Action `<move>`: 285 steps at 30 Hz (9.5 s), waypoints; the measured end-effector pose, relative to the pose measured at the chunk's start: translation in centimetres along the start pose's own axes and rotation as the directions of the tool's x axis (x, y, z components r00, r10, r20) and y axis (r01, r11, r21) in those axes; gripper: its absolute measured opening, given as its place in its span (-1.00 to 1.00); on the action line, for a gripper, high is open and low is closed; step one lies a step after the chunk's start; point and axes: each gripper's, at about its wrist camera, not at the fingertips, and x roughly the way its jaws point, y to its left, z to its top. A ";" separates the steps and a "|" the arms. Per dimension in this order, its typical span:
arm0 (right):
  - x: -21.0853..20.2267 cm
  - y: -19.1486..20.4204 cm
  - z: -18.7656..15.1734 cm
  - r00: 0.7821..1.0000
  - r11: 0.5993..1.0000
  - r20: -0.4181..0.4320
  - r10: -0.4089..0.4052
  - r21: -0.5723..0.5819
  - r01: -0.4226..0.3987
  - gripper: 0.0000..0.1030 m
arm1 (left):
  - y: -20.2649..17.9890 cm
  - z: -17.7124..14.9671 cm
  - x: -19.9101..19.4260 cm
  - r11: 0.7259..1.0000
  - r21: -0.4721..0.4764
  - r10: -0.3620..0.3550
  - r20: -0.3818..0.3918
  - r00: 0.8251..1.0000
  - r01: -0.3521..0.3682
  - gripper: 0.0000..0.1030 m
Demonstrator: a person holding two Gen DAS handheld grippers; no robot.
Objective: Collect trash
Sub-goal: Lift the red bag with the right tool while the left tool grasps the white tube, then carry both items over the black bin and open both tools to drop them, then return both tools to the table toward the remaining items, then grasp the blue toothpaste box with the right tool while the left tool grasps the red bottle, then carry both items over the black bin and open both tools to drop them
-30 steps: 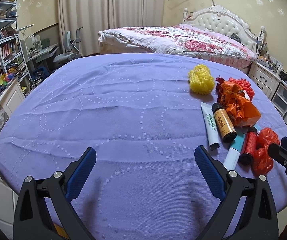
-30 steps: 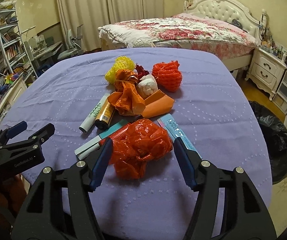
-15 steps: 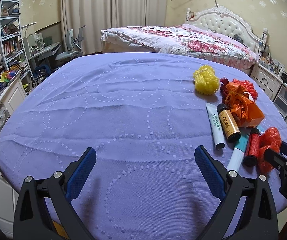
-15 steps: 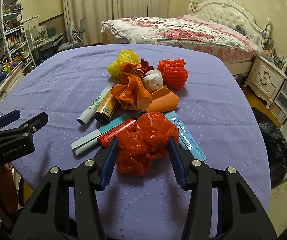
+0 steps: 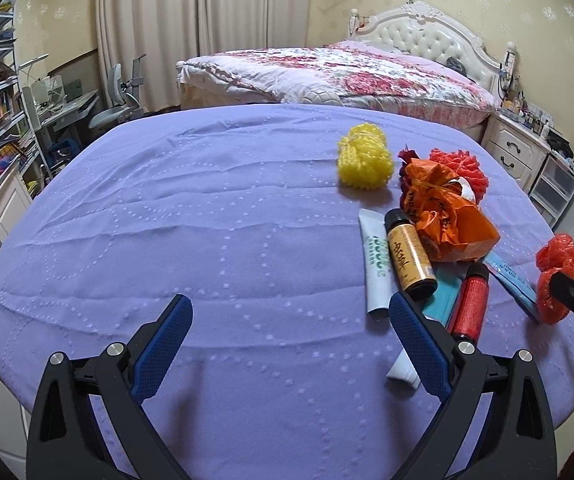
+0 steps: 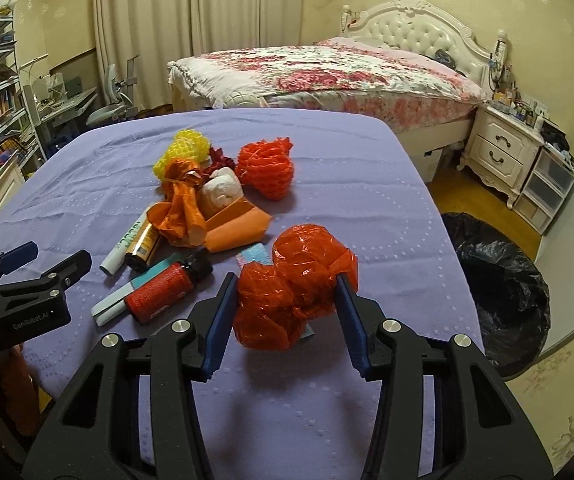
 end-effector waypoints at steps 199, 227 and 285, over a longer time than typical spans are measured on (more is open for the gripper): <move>4.0 0.1 -1.6 0.996 0.997 -0.084 0.040 -0.059 -0.045 -0.65 | -1.2 -0.1 -0.5 0.995 0.069 -0.072 0.017 0.997 0.071 -0.52; 0.4 -13.3 -1.1 0.985 0.972 0.005 -0.172 0.165 0.169 -0.67 | -15.8 2.8 -2.5 0.929 0.260 -0.295 0.082 0.952 0.265 -0.52; 4.1 -26.6 -1.9 0.956 0.872 -0.062 -0.288 0.395 0.288 -0.61 | -34.3 4.9 5.6 0.855 0.413 -0.317 -0.061 0.946 0.313 -0.46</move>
